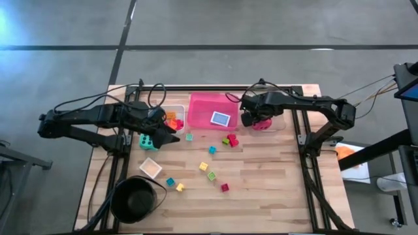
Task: Pick & Place Toys
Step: Put the red dice into the transparent bin
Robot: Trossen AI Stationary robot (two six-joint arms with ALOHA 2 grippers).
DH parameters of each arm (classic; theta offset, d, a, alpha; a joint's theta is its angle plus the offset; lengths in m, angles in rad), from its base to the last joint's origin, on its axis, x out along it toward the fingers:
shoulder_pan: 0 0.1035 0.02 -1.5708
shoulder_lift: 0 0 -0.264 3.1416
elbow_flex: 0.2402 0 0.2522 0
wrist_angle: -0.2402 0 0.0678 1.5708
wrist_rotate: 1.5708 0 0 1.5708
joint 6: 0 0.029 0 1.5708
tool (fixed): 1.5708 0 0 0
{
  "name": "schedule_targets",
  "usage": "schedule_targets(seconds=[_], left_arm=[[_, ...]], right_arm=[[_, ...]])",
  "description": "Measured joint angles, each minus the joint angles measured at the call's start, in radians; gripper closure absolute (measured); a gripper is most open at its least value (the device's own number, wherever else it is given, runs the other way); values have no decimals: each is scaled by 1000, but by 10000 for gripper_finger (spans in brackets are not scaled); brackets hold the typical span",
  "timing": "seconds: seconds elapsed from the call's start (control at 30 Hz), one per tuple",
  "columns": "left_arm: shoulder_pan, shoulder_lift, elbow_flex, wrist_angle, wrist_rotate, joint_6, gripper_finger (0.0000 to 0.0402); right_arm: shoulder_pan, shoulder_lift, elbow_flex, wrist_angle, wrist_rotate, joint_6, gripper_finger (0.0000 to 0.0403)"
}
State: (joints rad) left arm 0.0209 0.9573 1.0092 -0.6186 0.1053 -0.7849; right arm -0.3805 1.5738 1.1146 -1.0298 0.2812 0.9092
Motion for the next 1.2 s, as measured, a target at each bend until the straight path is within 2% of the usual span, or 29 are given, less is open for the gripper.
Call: schedule_targets(seconds=[0.1,0.33,0.5,0.63,1.1,1.2], left_arm=[[0,0,0,0,-1,0,60],[0,0,0,0,-1,0,60],[0,0,0,0,-1,0,60],[0,0,0,0,-1,0,60],[0,0,0,-1,-1,0,60],[0,0,0,-5,-1,0,60]], right_arm=[[1,0,8,-3,-6,-13,285],[0,0,-6,-3,-15,3,142],[1,0,-11,-7,-21,8,90],[3,0,-3,-12,-21,8,79],[3,-8,104,-21,-47,-12,76],[3,-8,141,-76,-38,-19,76]])
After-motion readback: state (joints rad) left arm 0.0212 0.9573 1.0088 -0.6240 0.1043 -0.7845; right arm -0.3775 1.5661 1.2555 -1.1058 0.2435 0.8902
